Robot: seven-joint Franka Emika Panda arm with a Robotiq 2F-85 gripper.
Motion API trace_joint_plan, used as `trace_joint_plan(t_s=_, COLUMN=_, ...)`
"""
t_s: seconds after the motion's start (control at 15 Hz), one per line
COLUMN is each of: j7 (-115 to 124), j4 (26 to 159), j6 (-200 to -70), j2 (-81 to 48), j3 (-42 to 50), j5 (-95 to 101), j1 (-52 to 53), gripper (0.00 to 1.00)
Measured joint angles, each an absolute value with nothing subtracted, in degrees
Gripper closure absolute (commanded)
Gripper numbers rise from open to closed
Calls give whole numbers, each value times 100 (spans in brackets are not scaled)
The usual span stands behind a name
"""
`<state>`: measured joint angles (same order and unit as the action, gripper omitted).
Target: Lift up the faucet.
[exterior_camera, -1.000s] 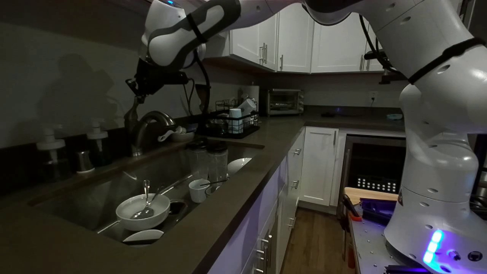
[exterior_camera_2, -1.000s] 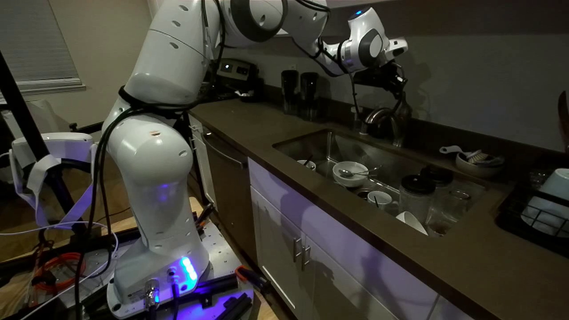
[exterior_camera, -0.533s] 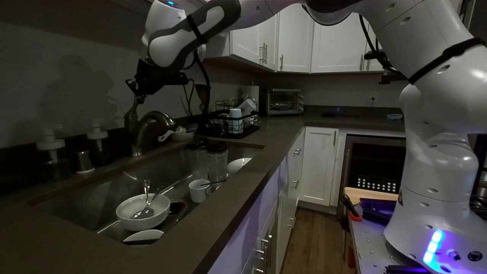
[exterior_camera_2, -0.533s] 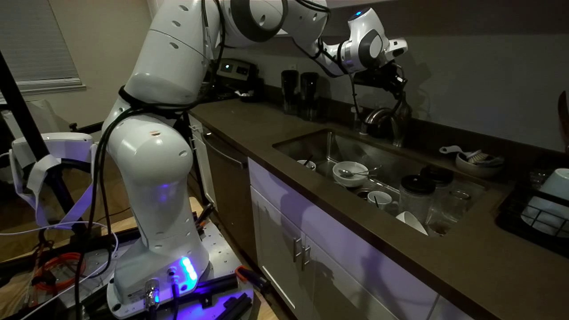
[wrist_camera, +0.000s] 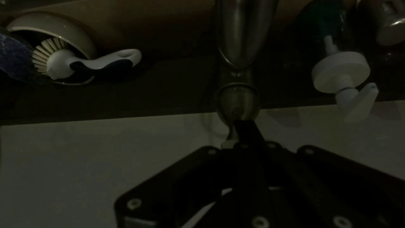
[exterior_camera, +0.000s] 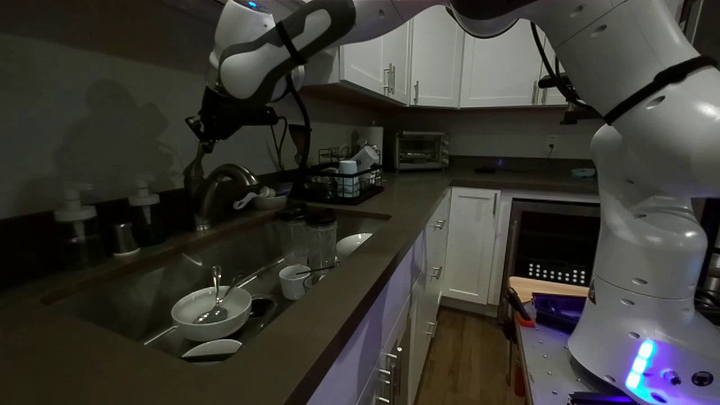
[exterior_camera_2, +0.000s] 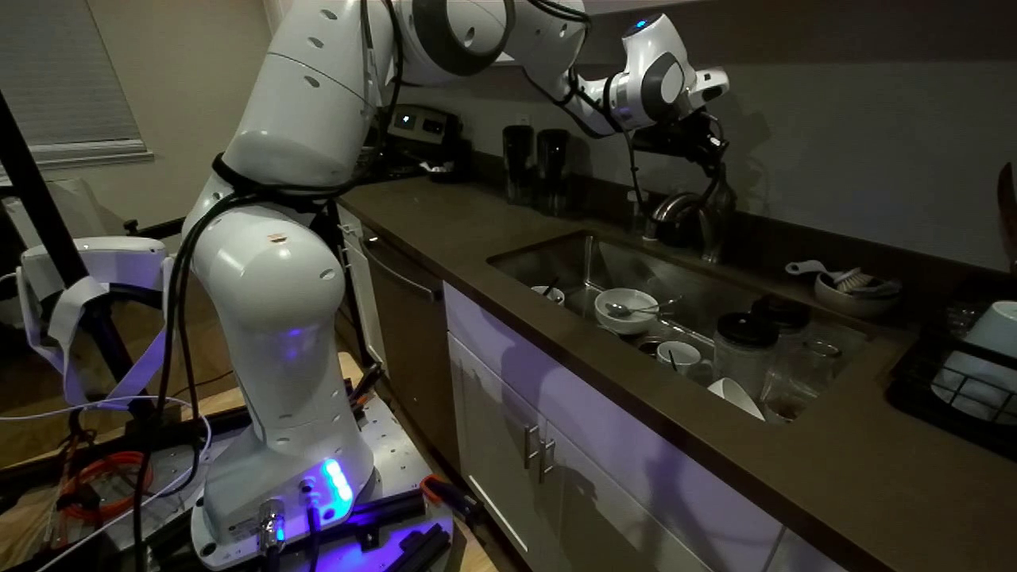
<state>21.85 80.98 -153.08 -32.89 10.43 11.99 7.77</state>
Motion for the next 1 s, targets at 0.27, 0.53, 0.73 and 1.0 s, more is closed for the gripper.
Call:
trace_joint_plan(t_s=0.27, j7=2185, j4=7998, j6=-15308, j2=-3332, j3=1056, j5=1199, j1=776, gripper=100)
trace_joint_plan(t_s=0.53, j7=2185, j4=7712, j6=-15360, j2=-3373, j3=1098, j5=1211, j1=776, gripper=100)
trace_joint_plan(t_s=0.73, j7=2184, j4=7287, j6=-15440, j2=-3509, j3=1165, j5=1212, j1=769, gripper=100)
trace_joint_plan(t_s=1.0, j7=2184, j4=6990, j6=-15581, j2=-3711, j3=1206, j5=1212, j1=772, gripper=100)
